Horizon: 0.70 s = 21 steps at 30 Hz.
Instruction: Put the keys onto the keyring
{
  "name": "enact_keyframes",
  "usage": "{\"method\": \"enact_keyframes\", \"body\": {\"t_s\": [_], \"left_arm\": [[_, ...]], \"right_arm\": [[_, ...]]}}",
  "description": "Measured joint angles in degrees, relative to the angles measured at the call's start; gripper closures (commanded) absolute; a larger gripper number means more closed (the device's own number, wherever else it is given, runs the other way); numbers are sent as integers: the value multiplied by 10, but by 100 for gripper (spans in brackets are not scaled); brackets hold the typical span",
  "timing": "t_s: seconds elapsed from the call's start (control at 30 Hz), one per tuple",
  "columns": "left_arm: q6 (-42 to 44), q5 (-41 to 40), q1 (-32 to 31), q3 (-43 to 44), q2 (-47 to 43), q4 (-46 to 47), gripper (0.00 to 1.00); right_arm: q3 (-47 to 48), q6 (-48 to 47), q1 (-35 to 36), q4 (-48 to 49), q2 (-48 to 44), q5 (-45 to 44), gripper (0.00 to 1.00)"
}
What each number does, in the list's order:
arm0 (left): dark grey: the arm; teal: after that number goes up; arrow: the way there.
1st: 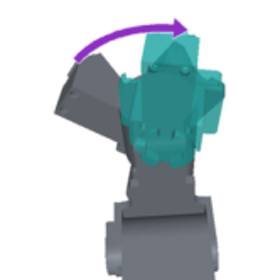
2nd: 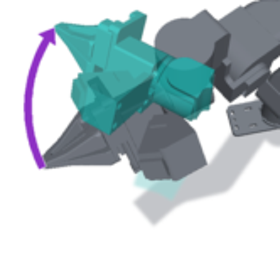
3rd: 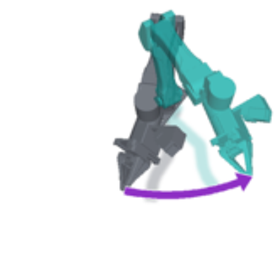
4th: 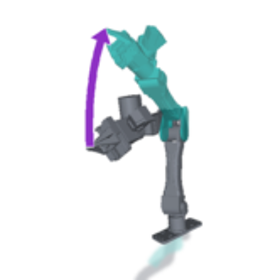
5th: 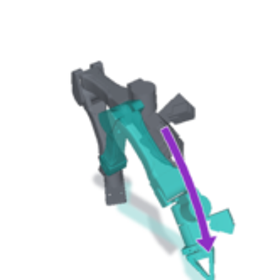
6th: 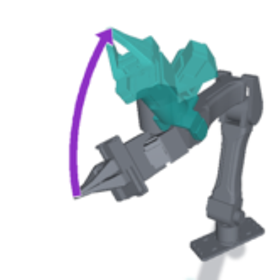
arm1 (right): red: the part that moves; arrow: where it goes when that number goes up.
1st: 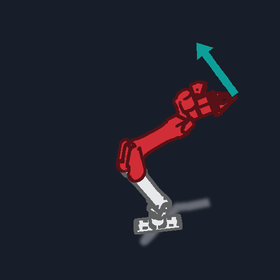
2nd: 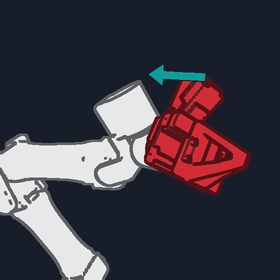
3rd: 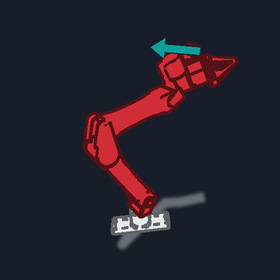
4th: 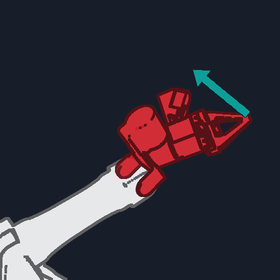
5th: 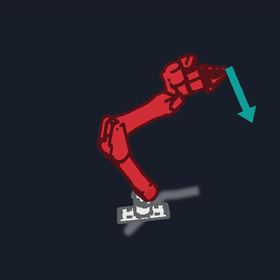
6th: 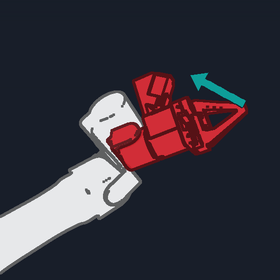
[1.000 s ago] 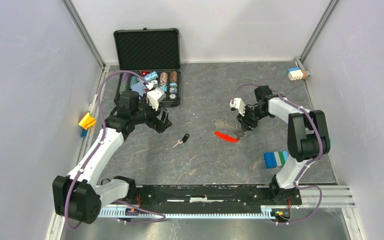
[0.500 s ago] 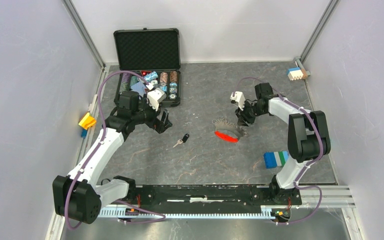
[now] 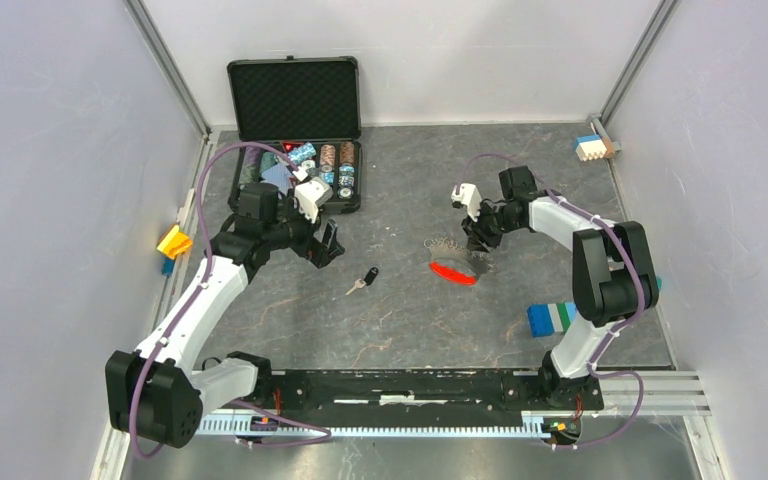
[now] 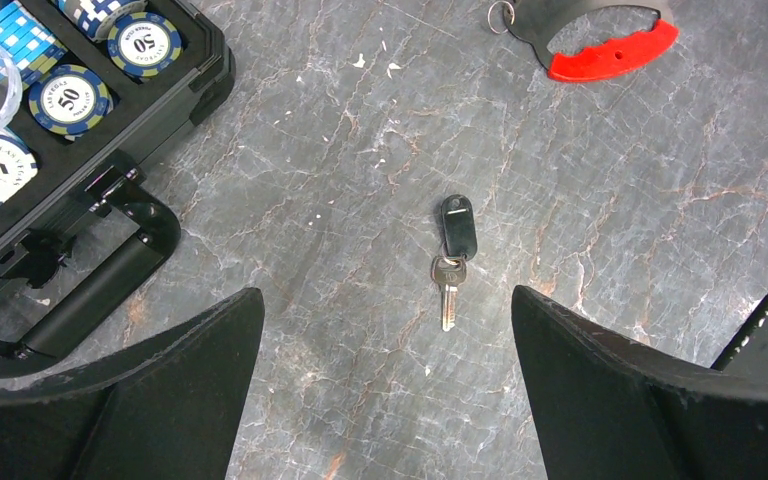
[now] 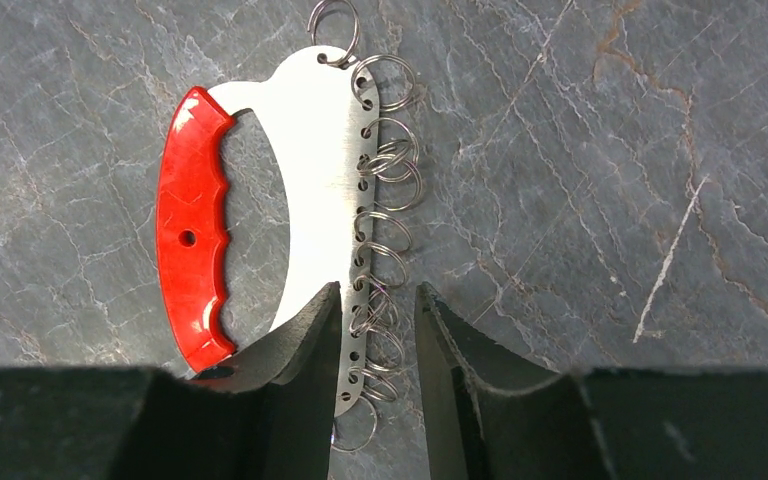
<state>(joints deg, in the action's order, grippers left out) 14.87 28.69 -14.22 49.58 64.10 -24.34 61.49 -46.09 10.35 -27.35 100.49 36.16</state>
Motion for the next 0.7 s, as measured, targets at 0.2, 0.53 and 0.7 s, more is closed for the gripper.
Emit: {"method": "enact_keyframes", "body": {"t_s": [0.2,0.53,0.7], "left_arm": [[4,0,0,-2,0,0,0],[5,0,0,-2,0,0,0],[5,0,0,-2,0,0,0]], "right_arm": [[-6,-2,1,-3,0,-7,61],[-42,2,2,2,-3,-31,68],[-41,14,3,11,-3,-32,70]]}}
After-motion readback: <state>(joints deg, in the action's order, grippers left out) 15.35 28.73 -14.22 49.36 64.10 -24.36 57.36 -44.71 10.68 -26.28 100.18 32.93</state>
